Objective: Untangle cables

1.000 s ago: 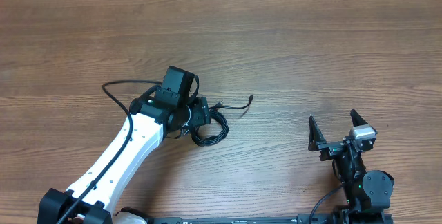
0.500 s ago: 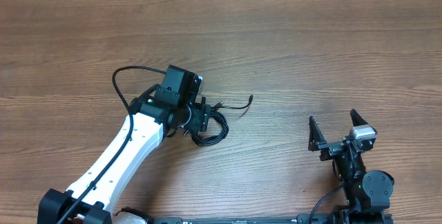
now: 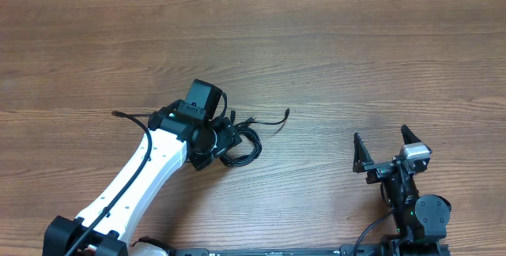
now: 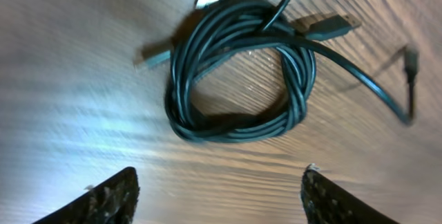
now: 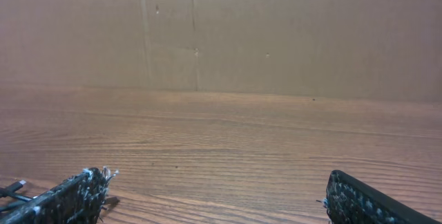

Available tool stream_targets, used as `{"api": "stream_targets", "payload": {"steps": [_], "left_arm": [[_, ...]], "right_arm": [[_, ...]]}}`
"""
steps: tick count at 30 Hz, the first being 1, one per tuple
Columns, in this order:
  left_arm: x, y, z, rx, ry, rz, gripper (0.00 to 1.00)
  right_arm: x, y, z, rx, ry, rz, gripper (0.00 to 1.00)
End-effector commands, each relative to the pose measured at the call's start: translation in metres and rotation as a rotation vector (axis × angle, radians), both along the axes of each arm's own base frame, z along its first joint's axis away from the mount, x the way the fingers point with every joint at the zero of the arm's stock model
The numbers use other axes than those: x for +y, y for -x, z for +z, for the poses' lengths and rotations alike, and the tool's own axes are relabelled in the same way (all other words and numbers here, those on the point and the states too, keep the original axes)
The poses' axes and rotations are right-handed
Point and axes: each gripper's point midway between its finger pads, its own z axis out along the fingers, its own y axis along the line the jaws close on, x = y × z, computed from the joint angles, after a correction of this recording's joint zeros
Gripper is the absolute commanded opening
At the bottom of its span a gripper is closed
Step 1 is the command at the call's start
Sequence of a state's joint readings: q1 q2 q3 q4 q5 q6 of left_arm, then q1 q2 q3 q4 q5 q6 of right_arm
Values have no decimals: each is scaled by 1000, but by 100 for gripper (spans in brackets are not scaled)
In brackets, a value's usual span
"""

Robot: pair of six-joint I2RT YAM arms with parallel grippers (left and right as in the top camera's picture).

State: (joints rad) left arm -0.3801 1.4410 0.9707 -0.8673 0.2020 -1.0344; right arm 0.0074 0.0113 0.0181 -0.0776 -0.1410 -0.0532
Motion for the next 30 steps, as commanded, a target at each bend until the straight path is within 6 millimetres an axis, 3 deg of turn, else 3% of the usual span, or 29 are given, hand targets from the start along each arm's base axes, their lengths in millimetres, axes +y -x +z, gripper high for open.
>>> {"api": "stream_targets", "payload": {"steps": [1,6,10,15,18,19,21,27,30], "left_arm": [[-14,-1,12,79,103,253,73],[-10,1,3,99,49,367,71],[-21,7,-10,153,34,435,72],[-28,12,-36,216,-23,452,66],[-21,11,-51,224,-80,462,59],[-19,10,-56,226,-101,465,55],[-16,11,-63,236,-126,467,35],[-9,3,-68,170,-180,327,4],[-6,-16,-66,42,-225,104,4]], "right_arm": [[-1,0,-3,0,4,-5,100],[-1,0,-3,0,4,-5,100],[-1,0,-3,1,4,-5,100],[-1,0,-3,1,4,-5,100],[-1,0,-3,1,4,-5,100],[-1,0,-3,0,4,-5,100],[-1,0,-3,0,4,-5,100],[-1,0,-3,0,4,-5,100],[-1,0,-3,1,4,-5,100]]}}
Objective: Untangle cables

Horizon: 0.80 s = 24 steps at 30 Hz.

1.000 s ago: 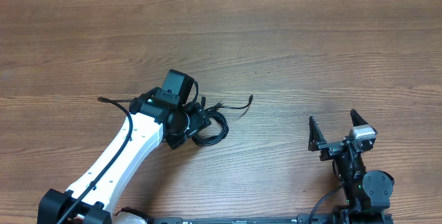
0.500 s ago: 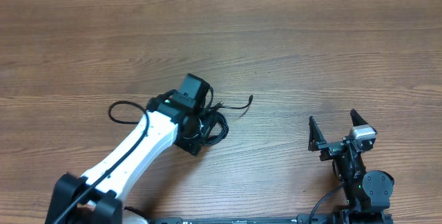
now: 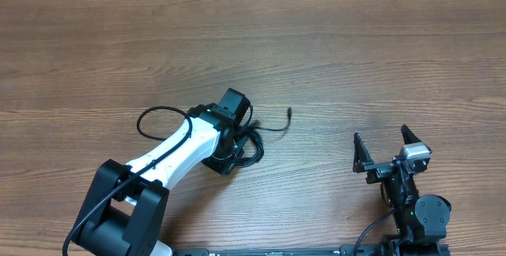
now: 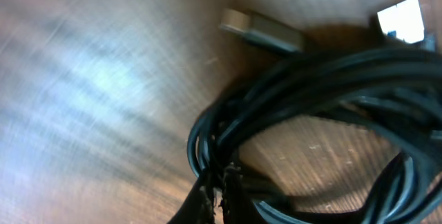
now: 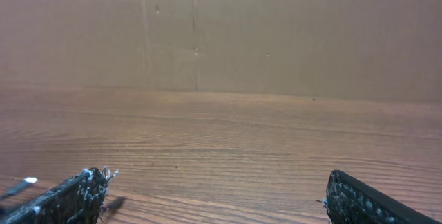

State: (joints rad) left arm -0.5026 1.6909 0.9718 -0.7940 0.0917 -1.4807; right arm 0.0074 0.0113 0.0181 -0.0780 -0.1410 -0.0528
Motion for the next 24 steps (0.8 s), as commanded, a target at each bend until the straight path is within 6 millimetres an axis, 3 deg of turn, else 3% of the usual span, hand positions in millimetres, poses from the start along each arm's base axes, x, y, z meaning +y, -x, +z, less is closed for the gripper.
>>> {"api": "stream_targets", "payload": {"steps": [1,8,13,14,17,19,24], "left_arm": [[9,-31,3,-160,-99,-339,4],[0,-70,37,-315,-178,-1086,4],[-4,-84,64,-349,-225,-1286,8],[-3,-87,67,-355,-238,-1285,18],[-4,-90,71,-366,-247,-1276,80],[-3,-89,70,-358,-242,-1249,91],[1,-78,67,-305,-196,-1029,100]], "right_arm": [[-1,0,-3,0,5,-5,100],[-1,0,-3,0,5,-5,100],[-1,0,-3,0,5,-5,100],[-1,0,-3,0,5,-5,100],[-1,0,-3,0,5,-5,100],[-1,0,-3,0,5,-5,100],[-1,0,-3,0,5,-5,100]]}}
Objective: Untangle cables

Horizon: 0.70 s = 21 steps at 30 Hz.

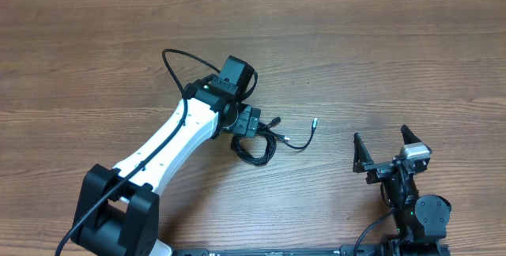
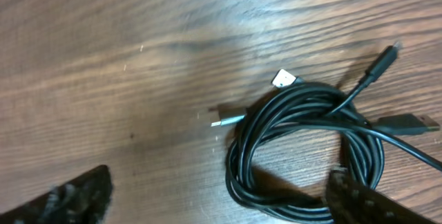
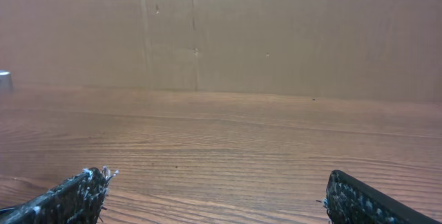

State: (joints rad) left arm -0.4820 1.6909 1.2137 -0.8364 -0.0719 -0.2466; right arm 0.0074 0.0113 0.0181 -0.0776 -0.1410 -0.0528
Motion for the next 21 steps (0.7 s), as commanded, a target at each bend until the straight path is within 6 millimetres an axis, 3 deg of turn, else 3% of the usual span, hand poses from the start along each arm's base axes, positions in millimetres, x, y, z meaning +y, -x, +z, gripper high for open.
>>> {"api": "stream_targets", "payload": {"steps": [1,5,8,16,21], "left_arm": [[1,4,1,39,57,217,100],[-29,25,1,204,263,427,100],[-51,36,7,311,386,469,100],[-55,41,7,347,397,555,100],[-57,44,6,366,398,646,92]], "right_arm": [[-1,0,-3,1,5,-5,100],[-1,0,-3,0,5,-5,100],[-1,0,-3,0,5,-5,100],[-1,0,-3,1,5,-5,100],[-1,0,-3,0,5,-5,100]]}}
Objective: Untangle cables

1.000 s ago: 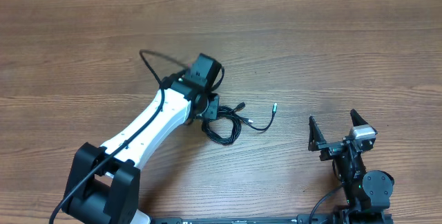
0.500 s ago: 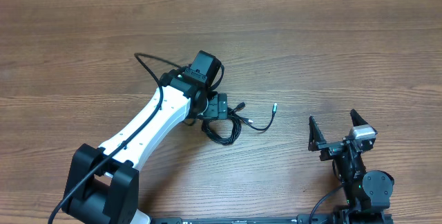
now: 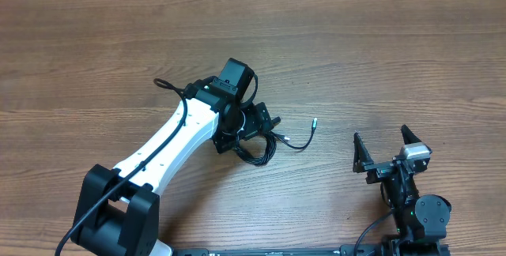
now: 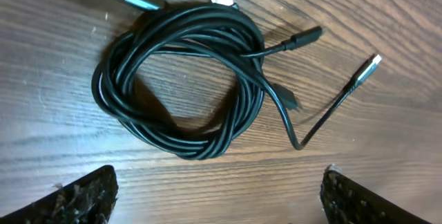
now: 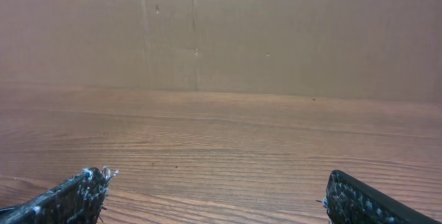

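Note:
A bundle of black cables [image 4: 181,143] lies coiled on the wooden table, with two USB plugs at its top edge. A thin lead runs off to a small plug [image 4: 370,65]. In the overhead view the coil [image 3: 259,152] sits just below my left gripper [image 3: 247,132], and the thin lead's plug [image 3: 314,122] lies to the right. The left gripper [image 4: 217,196] hangs open above the coil, holding nothing. My right gripper [image 3: 387,152] stands open and empty at the front right, far from the cables; it shows again in its own view [image 5: 217,196].
The wooden table [image 3: 379,58] stretches all round the coil. A cardboard wall [image 5: 276,30] stands at the table's far edge. The left arm's own black cable loop [image 3: 162,86] sticks out to the left of its wrist.
The left wrist has turned over the coil, which was at the lower right of its view and now sits in the upper middle. The coil itself has not moved. Both grippers stay open.
The left gripper first hung open above the coil. Then it was shut on the coil's strands. Afterwards it was open again, and the coil with its thin lead lay a little further right. It now hangs open over the coil. The right arm never moved.

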Available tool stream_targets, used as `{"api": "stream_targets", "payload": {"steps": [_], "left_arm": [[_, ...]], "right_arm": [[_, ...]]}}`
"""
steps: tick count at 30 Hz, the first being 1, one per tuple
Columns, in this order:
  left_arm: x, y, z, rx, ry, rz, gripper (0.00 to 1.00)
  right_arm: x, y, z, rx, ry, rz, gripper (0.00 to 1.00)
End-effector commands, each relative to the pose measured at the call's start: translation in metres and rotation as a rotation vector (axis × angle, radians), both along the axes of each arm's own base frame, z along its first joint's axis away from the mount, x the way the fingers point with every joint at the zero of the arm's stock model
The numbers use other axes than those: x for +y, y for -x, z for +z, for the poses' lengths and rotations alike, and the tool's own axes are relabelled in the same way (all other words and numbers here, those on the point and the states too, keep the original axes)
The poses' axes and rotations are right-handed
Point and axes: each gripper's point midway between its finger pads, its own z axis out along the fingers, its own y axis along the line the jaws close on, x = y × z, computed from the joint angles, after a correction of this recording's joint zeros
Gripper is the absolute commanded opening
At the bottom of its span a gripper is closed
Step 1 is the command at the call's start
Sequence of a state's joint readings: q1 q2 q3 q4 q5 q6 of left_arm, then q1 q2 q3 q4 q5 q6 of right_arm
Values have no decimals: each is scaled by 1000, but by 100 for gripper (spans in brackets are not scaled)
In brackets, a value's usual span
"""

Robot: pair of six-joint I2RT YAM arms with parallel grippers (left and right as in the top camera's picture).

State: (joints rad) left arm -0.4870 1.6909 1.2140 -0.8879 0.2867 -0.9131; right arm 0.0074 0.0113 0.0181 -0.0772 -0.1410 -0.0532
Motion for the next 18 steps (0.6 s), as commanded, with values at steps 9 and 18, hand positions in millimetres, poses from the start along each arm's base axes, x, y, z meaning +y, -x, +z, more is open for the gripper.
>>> {"api": "stream_targets", "payload": {"steps": [9,18], "left_arm": [[-5,6,-5,31,-68,157,87],[4,5,-16,-29,-200,212,86]], "right_arm": [[-1,0,-3,1,4,-5,100],[-1,0,-3,1,4,-5,100]]}}
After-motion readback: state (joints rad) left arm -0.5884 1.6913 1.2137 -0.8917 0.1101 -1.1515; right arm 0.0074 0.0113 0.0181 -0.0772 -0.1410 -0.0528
